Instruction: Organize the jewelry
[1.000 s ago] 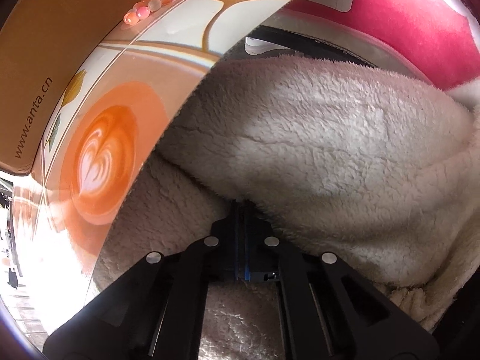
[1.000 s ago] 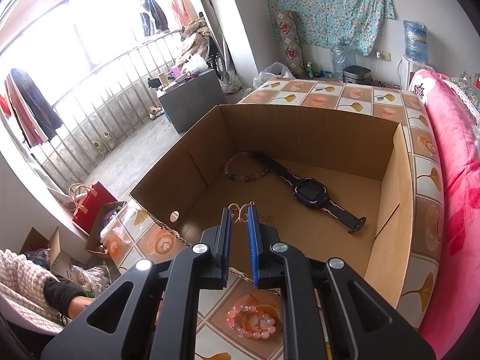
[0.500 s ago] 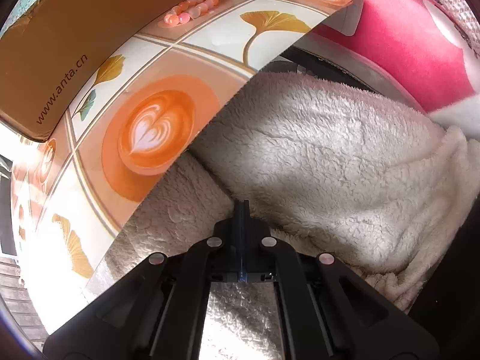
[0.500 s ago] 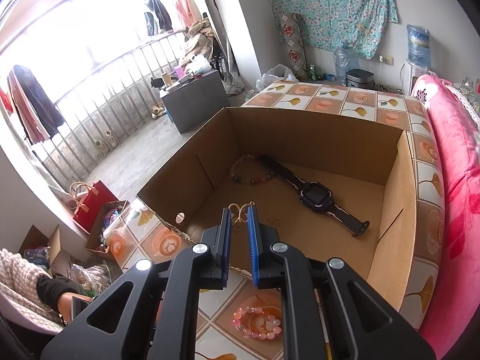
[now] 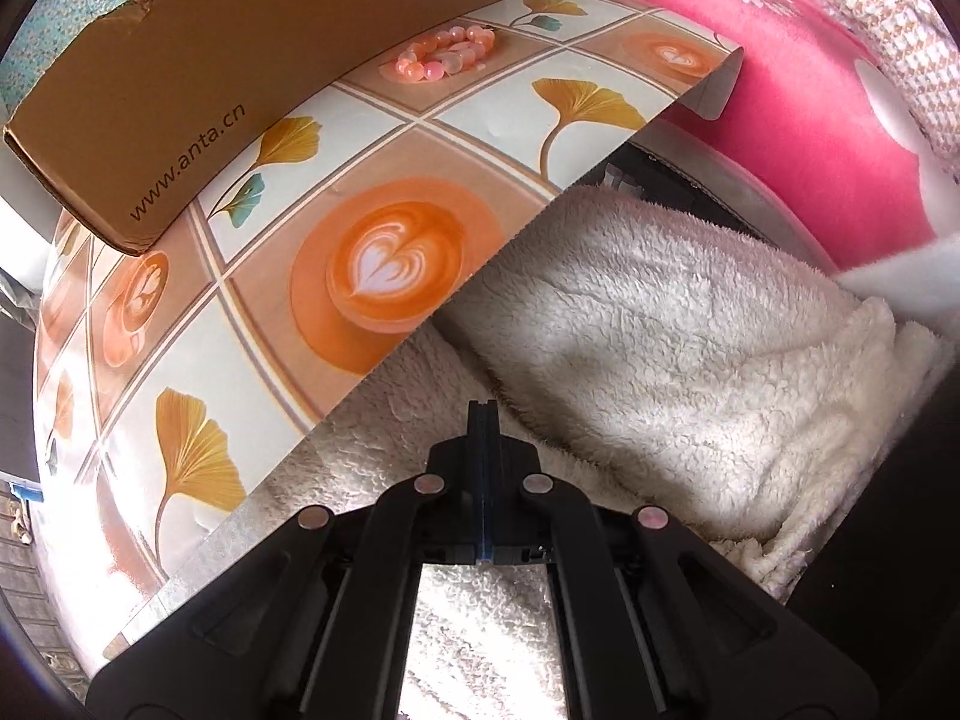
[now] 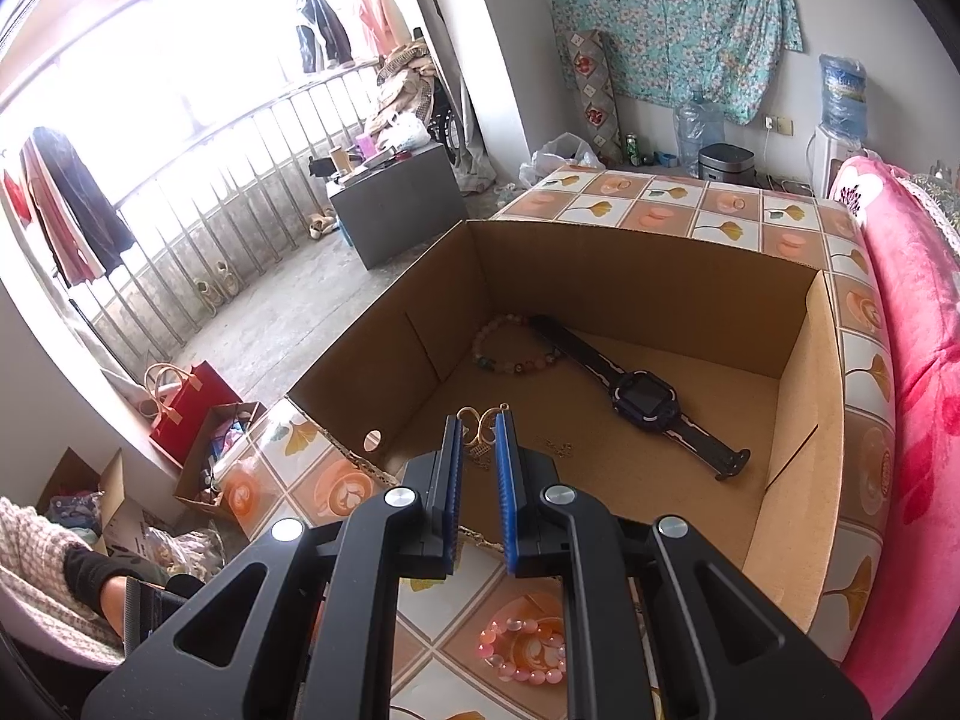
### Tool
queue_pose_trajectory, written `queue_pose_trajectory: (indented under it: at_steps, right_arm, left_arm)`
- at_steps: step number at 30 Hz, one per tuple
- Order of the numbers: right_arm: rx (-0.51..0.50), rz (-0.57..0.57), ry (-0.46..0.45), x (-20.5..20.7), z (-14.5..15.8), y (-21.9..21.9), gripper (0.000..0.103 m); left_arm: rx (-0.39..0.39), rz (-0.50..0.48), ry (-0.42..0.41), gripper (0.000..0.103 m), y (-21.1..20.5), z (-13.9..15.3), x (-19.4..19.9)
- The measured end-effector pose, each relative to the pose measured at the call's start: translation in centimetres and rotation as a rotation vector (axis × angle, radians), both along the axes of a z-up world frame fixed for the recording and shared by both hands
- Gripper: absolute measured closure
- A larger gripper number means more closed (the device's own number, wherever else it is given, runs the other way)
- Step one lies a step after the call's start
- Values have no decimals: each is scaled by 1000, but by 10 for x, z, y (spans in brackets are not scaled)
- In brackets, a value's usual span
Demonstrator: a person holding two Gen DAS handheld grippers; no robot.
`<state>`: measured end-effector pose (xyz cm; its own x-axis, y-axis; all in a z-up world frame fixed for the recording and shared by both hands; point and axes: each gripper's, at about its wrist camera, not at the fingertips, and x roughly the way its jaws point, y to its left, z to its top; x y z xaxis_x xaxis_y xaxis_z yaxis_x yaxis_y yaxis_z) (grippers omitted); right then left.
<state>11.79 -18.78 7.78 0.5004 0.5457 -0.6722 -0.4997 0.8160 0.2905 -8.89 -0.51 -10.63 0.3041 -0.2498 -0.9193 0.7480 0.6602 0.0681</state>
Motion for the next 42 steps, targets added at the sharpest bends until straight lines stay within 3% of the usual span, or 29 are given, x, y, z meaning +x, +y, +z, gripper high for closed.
queue_pose_trajectory:
  at_steps: [8, 15, 18, 23, 33, 37, 42]
  right_arm:
    - [3, 1, -4, -3, 3, -2, 92]
    - [15, 2, 0, -4, 2, -4, 92]
    - [17, 3, 1, -5, 2, -5, 92]
    - [19, 2, 4, -5, 0, -5, 92]
    - [23, 16, 11, -1, -3, -2, 92]
    - [25, 14, 14, -1, -4, -3, 92]
    - [26, 14, 14, -1, -4, -3, 92]
  left_arm:
    - [2, -40, 10, 103, -8, -6, 3]
    - [191, -144, -34, 101, -35, -43, -11]
    - [225, -189, -25, 91, -42, -49, -12]
    - [288, -240, -65, 88, -54, -62, -17]
    - [338, -304, -135, 86, -87, -92, -27]
    - [321, -326, -150, 86, -87, -92, -28]
    - [274, -308, -136, 100, -69, -89, -22]
